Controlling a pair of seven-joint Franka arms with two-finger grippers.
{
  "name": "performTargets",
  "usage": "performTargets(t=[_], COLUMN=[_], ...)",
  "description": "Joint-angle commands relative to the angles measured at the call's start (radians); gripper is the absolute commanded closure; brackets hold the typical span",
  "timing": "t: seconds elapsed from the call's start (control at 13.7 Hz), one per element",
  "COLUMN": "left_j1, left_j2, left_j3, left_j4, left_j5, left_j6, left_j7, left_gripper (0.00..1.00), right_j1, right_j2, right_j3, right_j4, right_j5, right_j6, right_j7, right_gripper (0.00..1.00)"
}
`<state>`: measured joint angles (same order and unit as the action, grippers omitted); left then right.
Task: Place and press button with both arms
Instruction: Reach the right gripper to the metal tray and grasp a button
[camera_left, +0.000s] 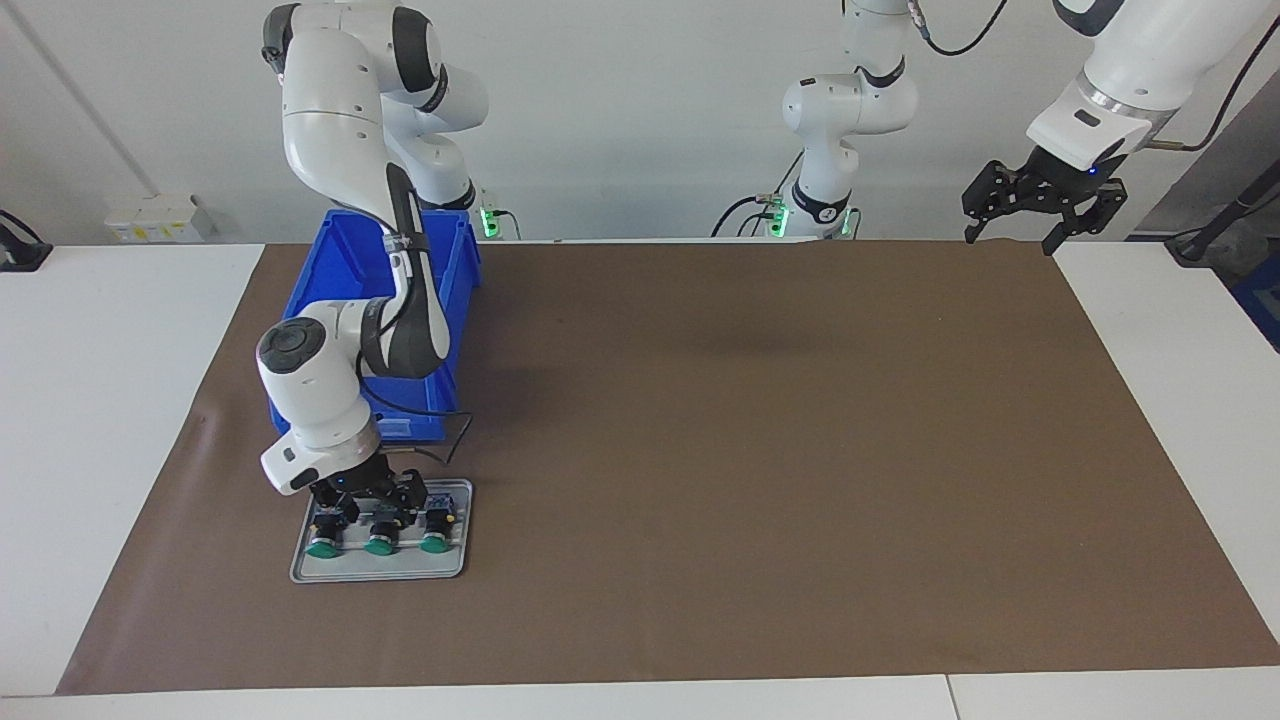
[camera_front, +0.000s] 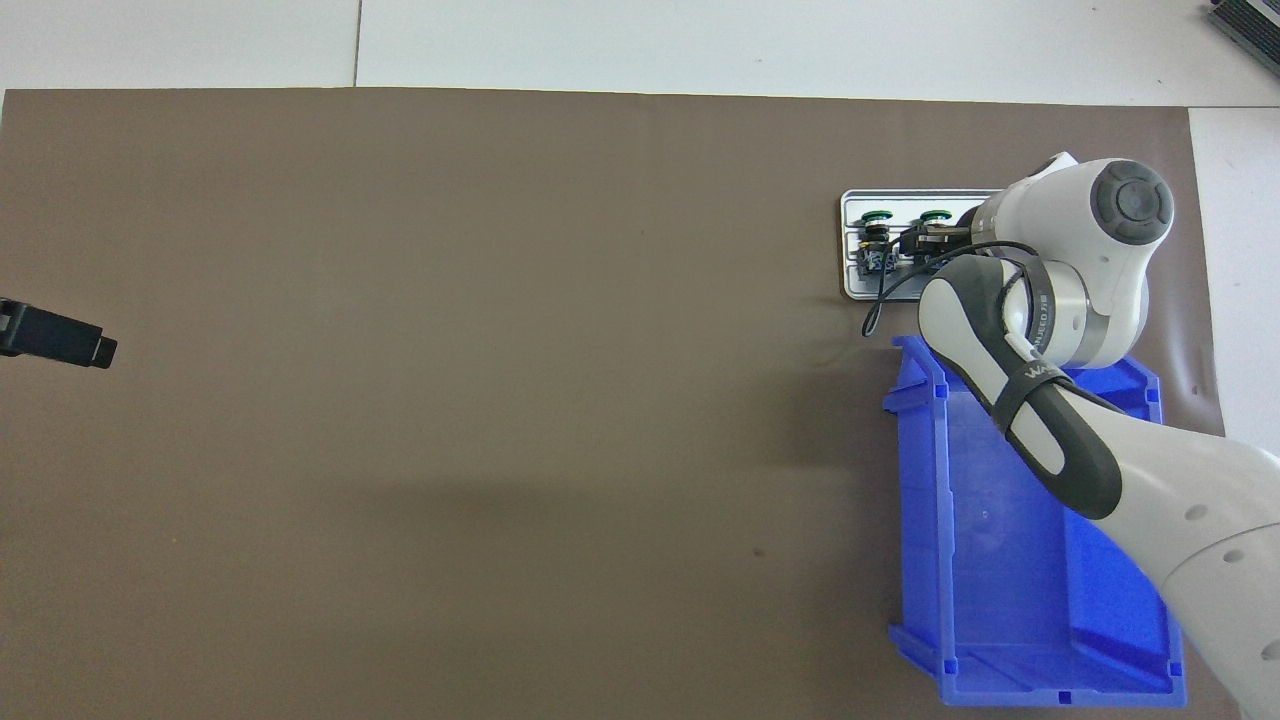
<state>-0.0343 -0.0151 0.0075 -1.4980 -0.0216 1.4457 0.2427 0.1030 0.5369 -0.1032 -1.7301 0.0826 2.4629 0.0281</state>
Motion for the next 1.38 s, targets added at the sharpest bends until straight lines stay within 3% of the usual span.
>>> performTargets(t=[0.0,0.29,0.36,0.44,0.66,1.02,1.31], left_j1=[-0.001,-0.001,-0.001,-0.001,-0.001,-0.001,-0.001], left_j2=[-0.028,-0.028,-0.028,-0.028,-0.028,-0.028,-0.028], left_j3=[0.003,0.003,0.003,0.003,0.003,0.003,0.003], left_j4=[-0.034,-0.034,-0.034,-0.034,-0.034,-0.034,-0.034], left_j5=[0.011,0.011,0.011,0.009,0.011,0.011,0.011], left_j6=[0.019,0.019,0.019,0.019,0.019,0.019,0.019], left_j7=[0.006,0.006,0.006,0.006,0.006,0.006,0.006], left_gripper=[0.0,0.0,0.0,0.0,0.0,0.0,0.0], right_j1=[-0.006,-0.006,-0.006,-0.006,-0.003,0.004,0.03], right_j2=[0.009,0.009,0.009,0.009,0.002,-0.043,-0.086], right_j3=[0.002,0.002,0.002,0.002,0.0,-0.01,-0.003], right_j4=[-0.009,-0.016,-0.016,-0.013,0.027,0.211,0.311], right_j5=[0.028,0.028,0.028,0.028,0.029,-0.006,-0.009], right_j6=[0.042,0.044,0.042,0.038,-0.013,-0.278,-0.416], right_j7=[-0.053,-0.053,-0.051,-0.05,-0.02,0.013,0.226], right_gripper=[0.26,0.44,0.63,1.0,1.0,1.0,1.0])
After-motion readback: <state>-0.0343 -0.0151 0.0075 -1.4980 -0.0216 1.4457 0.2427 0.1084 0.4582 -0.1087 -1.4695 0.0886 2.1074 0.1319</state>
